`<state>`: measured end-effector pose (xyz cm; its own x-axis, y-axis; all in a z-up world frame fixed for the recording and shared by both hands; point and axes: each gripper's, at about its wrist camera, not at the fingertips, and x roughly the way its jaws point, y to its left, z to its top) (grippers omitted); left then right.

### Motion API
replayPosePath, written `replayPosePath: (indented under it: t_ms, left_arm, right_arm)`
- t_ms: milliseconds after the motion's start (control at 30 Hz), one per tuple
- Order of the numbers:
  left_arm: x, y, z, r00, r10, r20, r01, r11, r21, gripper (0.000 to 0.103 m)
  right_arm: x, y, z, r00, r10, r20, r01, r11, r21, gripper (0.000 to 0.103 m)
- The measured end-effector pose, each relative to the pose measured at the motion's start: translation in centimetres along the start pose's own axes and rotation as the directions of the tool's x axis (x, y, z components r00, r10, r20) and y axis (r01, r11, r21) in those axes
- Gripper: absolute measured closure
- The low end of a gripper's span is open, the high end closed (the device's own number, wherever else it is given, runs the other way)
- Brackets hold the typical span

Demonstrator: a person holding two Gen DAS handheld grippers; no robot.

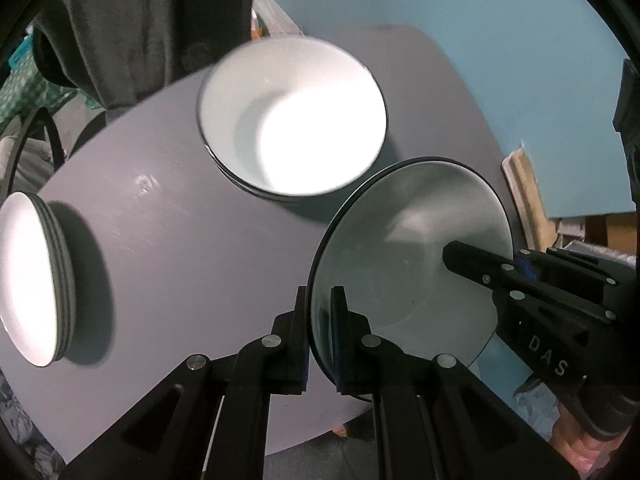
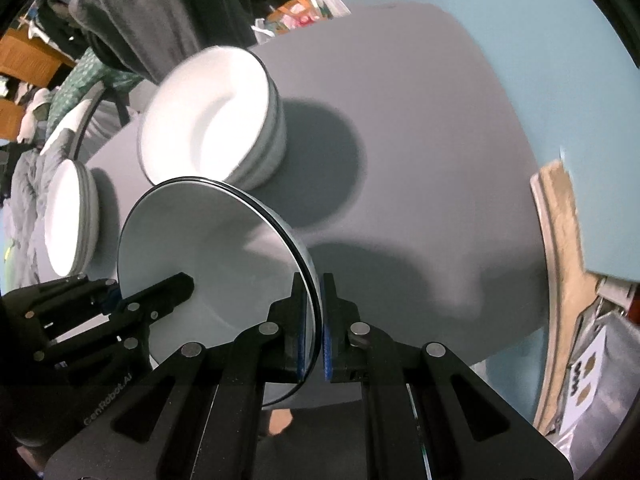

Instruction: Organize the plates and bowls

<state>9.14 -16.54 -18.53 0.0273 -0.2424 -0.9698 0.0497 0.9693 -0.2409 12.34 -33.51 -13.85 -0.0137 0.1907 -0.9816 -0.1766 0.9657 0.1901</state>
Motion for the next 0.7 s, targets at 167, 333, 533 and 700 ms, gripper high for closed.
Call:
replayPosePath:
  t_ms: [167,333,533,700]
  left_arm:
    - [-1.3,0.8,1.3,0.999,-0.006,0.037,0.007,0.999,-0.034,0.094]
    - [-2.6,2.2,3.2,0.997,0.013,0.072,-0.01,0.999,-0.046,0.094]
    - [-2.6,3.4,5.7,0.994,0.039,0.098,-0.033,0.997,-0.067,0.094]
    - [-1.8,4.5,7.3,0.994,0.056,0.09,-0.049,0.996,-0.08,0.094]
  right_arm:
    - [-1.7,0.8,1.9,1.0,0.008,0.022,-0.007,1.0,-0.028,0.096]
    - [-1.3,1.9,3.2,0.999,0.008,0.049,-0.006,0.998,-0.059,0.096]
    - [-1.2,3.1,6.0,0.998,0.013,0.063,-0.008,0.997,-0.078,0.096]
    - [-0.1,3.1,7.7,0.999,0.022,0.042,-0.018,0.997,-0.081,0.096]
